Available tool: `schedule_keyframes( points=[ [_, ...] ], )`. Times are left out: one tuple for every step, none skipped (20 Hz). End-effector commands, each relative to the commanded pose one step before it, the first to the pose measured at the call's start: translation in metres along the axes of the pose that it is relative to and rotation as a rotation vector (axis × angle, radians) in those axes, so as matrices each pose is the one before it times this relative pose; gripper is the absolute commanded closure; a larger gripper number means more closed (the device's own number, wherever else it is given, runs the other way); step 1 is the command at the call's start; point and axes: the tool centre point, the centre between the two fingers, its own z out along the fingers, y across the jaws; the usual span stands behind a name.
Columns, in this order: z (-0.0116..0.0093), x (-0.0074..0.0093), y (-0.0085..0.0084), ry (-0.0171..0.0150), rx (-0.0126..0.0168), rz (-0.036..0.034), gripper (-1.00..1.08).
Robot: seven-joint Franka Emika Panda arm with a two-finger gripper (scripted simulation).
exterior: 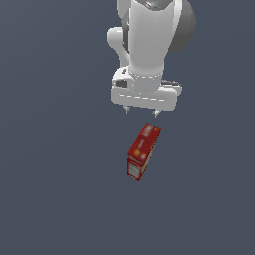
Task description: Pick up the object and move it to a goal position.
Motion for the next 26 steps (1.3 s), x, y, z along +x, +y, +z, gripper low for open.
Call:
schedule_keyframes(
  points=[
    [0.00693, 0.01340, -0.00562, 0.00451, -0.00023, 0.05958, -0.92],
    [0.00293, 0.00511, -0.00254, 0.00189, -0.00005, 0.02374, -0.92],
    [0.00291, 0.00478, -0.00254, 0.00182, -0.00004, 0.02271, -0.92],
    [0.00285, 0.00441, -0.00250, 0.00174, -0.00003, 0.02148, -0.92],
    [0.00276, 0.00406, -0.00243, 0.00165, -0.00002, 0.02027, -0.92],
    [0.00267, 0.00371, -0.00237, 0.00156, -0.00001, 0.01901, -0.92],
    [0.00255, 0.00339, -0.00227, 0.00147, 0.00000, 0.01779, -0.92],
    [0.00243, 0.00308, -0.00216, 0.00138, 0.00001, 0.01656, -0.92],
    [0.00229, 0.00279, -0.00203, 0.00129, 0.00001, 0.01534, -0.92],
    [0.00215, 0.00251, -0.00192, 0.00119, 0.00002, 0.01408, -0.92],
    [0.00199, 0.00225, -0.00177, 0.00109, 0.00002, 0.01287, -0.92],
    [0.00183, 0.00199, -0.00162, 0.00099, 0.00002, 0.01164, -0.92],
    [0.00165, 0.00176, -0.00145, 0.00090, 0.00003, 0.01043, -0.92],
    [0.00148, 0.00152, -0.00131, 0.00079, 0.00003, 0.00918, -0.92],
    [0.00129, 0.00129, -0.00116, 0.00069, 0.00002, 0.00793, -0.92],
    [0.00110, 0.00108, -0.00097, 0.00059, 0.00002, 0.00674, -0.92],
    [0.00091, 0.00087, -0.00080, 0.00048, 0.00002, 0.00550, -0.92],
    [0.00071, 0.00068, -0.00062, 0.00038, 0.00002, 0.00430, -0.92],
    [0.00051, 0.00048, -0.00044, 0.00027, 0.00001, 0.00308, -0.92],
    [0.00031, 0.00028, -0.00028, 0.00016, 0.00001, 0.00182, -0.92],
    [0.00010, 0.00012, -0.00005, 0.00006, 0.00000, 0.00069, -0.92],
    [-0.00025, -0.00076, 0.00051, -0.00089, -0.00035, -0.00415, -0.92],
    [0.00034, -0.00001, -0.00002, 0.00000, 0.00000, 0.00000, -0.92],
    [0.00102, -0.00003, -0.00005, 0.00000, 0.00000, 0.00000, -0.92],
    [0.00170, -0.00005, -0.00008, 0.00000, 0.00000, 0.00000, -0.92],
    [0.00230, 0.00008, 0.00017, 0.00010, 0.00004, 0.00048, -0.92]
  ],
)
